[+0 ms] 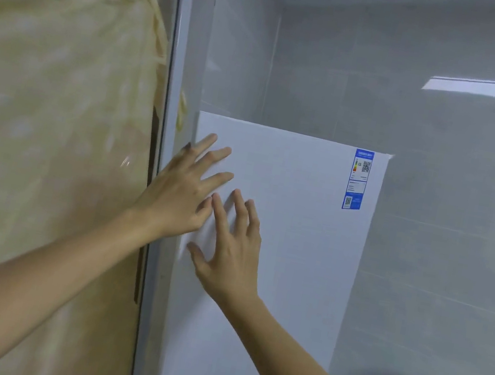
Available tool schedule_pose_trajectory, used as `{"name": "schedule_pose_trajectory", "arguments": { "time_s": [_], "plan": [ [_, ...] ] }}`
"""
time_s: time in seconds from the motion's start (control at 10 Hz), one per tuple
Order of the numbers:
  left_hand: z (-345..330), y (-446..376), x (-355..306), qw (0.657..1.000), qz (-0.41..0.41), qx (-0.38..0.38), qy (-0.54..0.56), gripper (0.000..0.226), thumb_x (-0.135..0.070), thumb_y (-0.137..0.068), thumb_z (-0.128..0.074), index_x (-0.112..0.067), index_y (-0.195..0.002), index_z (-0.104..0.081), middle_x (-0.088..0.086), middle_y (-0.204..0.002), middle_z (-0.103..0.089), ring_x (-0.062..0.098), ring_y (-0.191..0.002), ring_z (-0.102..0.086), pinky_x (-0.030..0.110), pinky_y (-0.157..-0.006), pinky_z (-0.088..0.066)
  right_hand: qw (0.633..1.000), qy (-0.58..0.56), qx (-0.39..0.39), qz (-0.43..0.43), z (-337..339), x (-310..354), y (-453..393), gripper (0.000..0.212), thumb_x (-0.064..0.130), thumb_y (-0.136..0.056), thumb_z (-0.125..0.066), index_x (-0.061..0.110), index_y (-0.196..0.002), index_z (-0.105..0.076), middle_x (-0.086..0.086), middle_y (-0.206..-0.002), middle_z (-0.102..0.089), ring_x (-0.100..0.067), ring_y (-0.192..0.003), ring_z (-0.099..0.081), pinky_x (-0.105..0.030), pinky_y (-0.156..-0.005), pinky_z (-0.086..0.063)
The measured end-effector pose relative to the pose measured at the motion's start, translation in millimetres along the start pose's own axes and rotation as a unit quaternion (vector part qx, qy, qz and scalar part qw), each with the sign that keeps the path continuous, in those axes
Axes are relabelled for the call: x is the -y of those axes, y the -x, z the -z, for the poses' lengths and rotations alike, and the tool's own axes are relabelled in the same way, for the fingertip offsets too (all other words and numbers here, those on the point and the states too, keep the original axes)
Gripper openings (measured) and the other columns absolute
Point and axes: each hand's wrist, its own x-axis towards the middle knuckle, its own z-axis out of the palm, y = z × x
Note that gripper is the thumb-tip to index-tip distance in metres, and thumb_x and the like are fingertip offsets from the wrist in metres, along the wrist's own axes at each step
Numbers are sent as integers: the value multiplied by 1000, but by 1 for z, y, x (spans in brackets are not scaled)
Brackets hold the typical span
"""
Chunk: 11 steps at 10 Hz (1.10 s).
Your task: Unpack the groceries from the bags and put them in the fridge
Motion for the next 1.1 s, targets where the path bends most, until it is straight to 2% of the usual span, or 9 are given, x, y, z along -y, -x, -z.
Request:
{"name": "schedule_pose_trajectory", "arguments": {
  "time_s": [0.1,0.2,0.3,0.5,0.6,0.7,0.9,1.0,1.1],
  "plan": [
    [-46,-1,31,997,62,-16,53,56,-22,-91,-64,-18,-146,-55,3,-167,-27,25,-159,-3,56,-124,-23,996,81,42,24,-34,-21,-27,98,43,-88,-75,34,-165,-15,-4,-175,-5,-34,-161,-4,-56,-124,-27],
    [-93,-4,53,985,124,-18,117,59,-21,-92,-65,-21,-150,-51,-1,-170,-20,20,-159,0,53,-127,-18,985,149,80,34,-65,-43,-52,100,42,-88,-77,34,-165,-13,-4,-176,-1,-34,-162,-3,-56,-125,-25],
    [-142,-12,72,975,157,-9,160,59,-24,-94,-64,-23,-151,-49,-3,-170,-16,20,-159,-2,51,-126,-21,975,190,117,12,-94,-63,-74,100,43,-90,-74,35,-165,-7,-1,-175,5,-32,-162,4,-56,-127,-19],
    [-230,-18,109,962,183,90,184,68,-28,-98,-58,-29,-160,-30,-3,-172,-5,21,-159,2,49,-126,-23,946,260,194,2,-141,-101,-104,94,46,-98,-63,32,-165,1,1,-172,24,-28,-157,27,-56,-129,-1],
    [-260,-15,119,955,193,137,181,74,-33,-101,-54,-33,-163,-15,-4,-172,5,21,-159,6,47,-127,-21,928,301,221,4,-153,-126,-119,92,49,-98,-62,30,-166,-2,1,-171,27,-29,-157,29,-59,-128,3],
    [-279,-11,119,958,197,137,160,81,-34,-99,-55,-34,-164,-7,-6,-171,12,22,-159,7,44,-124,-22,919,331,215,5,-164,-143,-119,98,48,-94,-67,28,-166,-4,0,-171,28,-30,-157,28,-62,-127,1],
    [-282,-11,115,961,203,128,140,89,-27,-92,-62,-33,-164,-8,-5,-172,9,23,-159,4,42,-123,-22,917,332,221,4,-167,-147,-116,109,45,-86,-75,27,-166,-3,-1,-170,30,-31,-155,31,-64,-126,0],
    [-270,-15,114,959,207,129,146,87,-26,-93,-63,-31,-164,-13,-4,-173,3,23,-159,-2,42,-124,-22,913,320,255,-11,-156,-138,-124,110,40,-86,-72,29,-165,3,-1,-168,34,-30,-153,36,-63,-126,4],
    [-249,-5,102,954,225,124,153,82,-23,-94,-62,-27,-163,-19,-1,-171,-14,23,-157,-16,44,-121,-32,928,239,284,-25,-137,-124,-122,97,33,-92,-67,30,-165,-4,0,-172,22,-27,-158,25,-57,-129,0]
  ]
}}
